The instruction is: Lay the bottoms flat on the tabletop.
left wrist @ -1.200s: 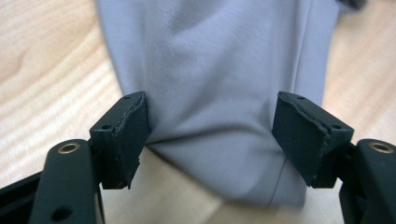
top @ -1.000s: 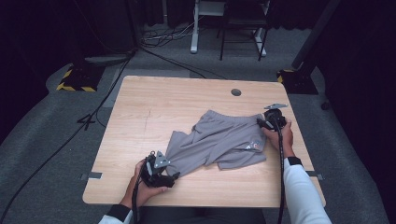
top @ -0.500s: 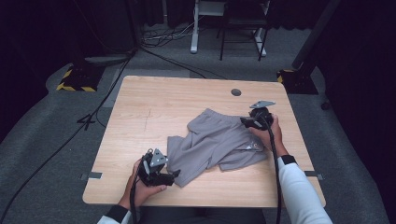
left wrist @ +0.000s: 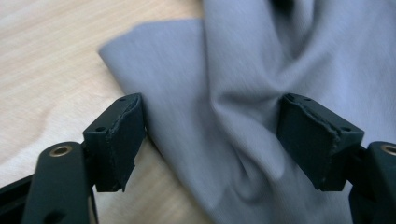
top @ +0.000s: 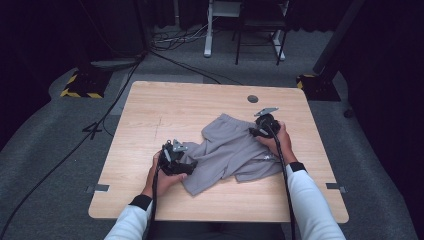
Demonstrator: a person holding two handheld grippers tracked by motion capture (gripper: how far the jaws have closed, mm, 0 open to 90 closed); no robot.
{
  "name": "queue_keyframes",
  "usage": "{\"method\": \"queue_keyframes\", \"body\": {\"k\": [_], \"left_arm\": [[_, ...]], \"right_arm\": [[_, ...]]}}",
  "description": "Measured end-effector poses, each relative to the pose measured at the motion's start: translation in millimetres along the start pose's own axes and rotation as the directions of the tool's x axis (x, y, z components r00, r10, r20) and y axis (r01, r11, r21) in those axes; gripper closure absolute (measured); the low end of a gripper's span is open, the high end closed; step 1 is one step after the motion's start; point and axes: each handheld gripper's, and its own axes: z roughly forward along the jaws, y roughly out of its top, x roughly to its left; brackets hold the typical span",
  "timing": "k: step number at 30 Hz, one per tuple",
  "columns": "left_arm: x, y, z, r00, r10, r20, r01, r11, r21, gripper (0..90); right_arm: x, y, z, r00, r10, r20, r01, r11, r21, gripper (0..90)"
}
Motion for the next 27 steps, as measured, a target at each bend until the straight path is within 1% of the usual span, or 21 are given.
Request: {"method": "queue_keyframes", "body": {"k": [2,3,5,6,8,9,12,13,14,15,16,17,18,19,20,21,22,23,24,25,27], "left_arm": [[-1.7,-1.7,-2.0,1.0,0.01,-0.002,-0.01,0.9999,0.008,23.4],[-7.9,-7.8,-6.1,0.9993,0.037,-0.004,-0.037,0.9993,0.01,23.5],[-14.0,-14.9,-11.2,0.9983,0.057,0.009,-0.057,0.9983,0.006,23.8],[-17.5,-18.1,-13.7,0.997,0.078,-0.001,-0.078,0.9969,0.013,23.7],[-23.4,-24.1,-18.3,0.9961,0.086,0.017,-0.087,0.9961,0.013,23.3],[-23.4,-24.1,-18.3,0.9961,0.086,0.017,-0.087,0.9961,0.013,23.3],[-34.7,-31.8,-25.3,0.9947,0.098,0.031,-0.099,0.9949,0.021,23.3],[-34.7,-31.8,-25.3,0.9947,0.098,0.031,-0.099,0.9949,0.021,23.3],[-37.8,-33.6,-26.7,0.9947,0.097,0.033,-0.098,0.9949,0.022,23.3],[-44.3,-37.0,-30.3,0.9943,0.099,0.04,-0.1,0.9946,0.028,23.3],[-44.3,-37.0,-30.3,0.9943,0.099,0.04,-0.1,0.9946,0.028,23.3],[-53.3,-40.4,-35.2,0.9924,0.114,0.046,-0.116,0.9928,0.032,23.3],[-53.3,-40.4,-35.2,0.9924,0.114,0.046,-0.116,0.9928,0.032,23.3],[-58.5,-42.2,-38.1,0.9912,0.123,0.048,-0.124,0.9919,0.025,23.3],[-66.7,-43.9,-45.3,0.987,0.149,0.06,-0.149,0.9888,0.005,22.6],[-66.7,-43.9,-45.3,0.987,0.149,0.06,-0.149,0.9888,0.005,22.6],[-72.7,-42.2,-52.1,0.9847,0.162,0.065,-0.161,0.9868,-0.02,22.5],[-72.7,-42.2,-52.1,0.9847,0.162,0.065,-0.161,0.9868,-0.02,22.5],[-74.4,-38.3,-55.1,0.9833,0.173,0.058,-0.171,0.9845,-0.041,22.5],[-74.6,-35.4,-56.4,0.9825,0.176,0.061,-0.173,0.9833,-0.057,22.6],[-72.2,-25.1,-54.9,0.9835,0.165,0.074,-0.159,0.9839,-0.083,22.9]], "right_arm": [[-3.9,-0.1,0.6,0.9997,0.018,0.014,-0.018,1.0,0.003,53.2],[-12.0,-1.6,1.1,0.998,0.039,0.051,-0.039,0.999,0.01,53.2],[-17.1,-4.0,0.4,0.9954,0.049,0.082,-0.051,0.999,0.011,53.2],[-19.7,-5.8,-0.2,0.9933,0.061,0.099,-0.062,0.998,0.009,52.3],[-23.5,-8.8,-1.9,0.9898,0.082,0.116,-0.083,0.996,0.008,46.8],[-23.5,-8.8,-1.9,0.9898,0.082,0.116,-0.083,0.996,0.008,46.8],[-22.4,-15.9,-21.0,0.9929,0.085,0.083,-0.079,0.994,-0.068,45.6],[-22.4,-15.9,-21.0,0.9929,0.085,0.083,-0.079,0.994,-0.068,45.6],[-19.7,-22.7,-38.3,0.9971,0.069,0.033,-0.064,0.991,-0.122,43.8],[-17.6,-27.7,-48.0,0.998,0.062,0.011,-0.06,0.988,-0.142,43.1],[-17.6,-27.7,-48.0,0.998,0.062,0.011,-0.06,0.988,-0.142,43.1],[-9.6,-42.2,-72.4,0.9969,0.036,-0.07,-0.049,0.98,-0.192,40.2],[-9.6,-42.2,-72.4,0.9969,0.036,-0.07,-0.049,0.98,-0.192,40.2],[-6.3,-46.9,-80.1,0.9965,0.02,-0.081,-0.037,0.977,-0.209,40.7],[3.9,-56.6,-97.8,0.994,-0.021,-0.107,-0.001,0.981,-0.196,39.3],[10.5,-64.3,-107.0,0.9889,-0.042,-0.142,0.012,0.979,-0.204,39.6],[17.9,-73.1,-116.2,0.9843,-0.077,-0.159,0.041,0.975,-0.218,41.0],[17.9,-73.1,-116.2,0.9843,-0.077,-0.159,0.041,0.975,-0.218,41.0],[25.3,-80.7,-123.7,0.9798,-0.107,-0.169,0.068,0.972,-0.223,42.3],[39.5,-94.7,-132.5,0.9627,-0.131,-0.237,0.079,0.973,-0.217,42.7],[55.6,-105.4,-136.5,0.948,-0.165,-0.272,0.11,0.972,-0.208,44.7]]}}
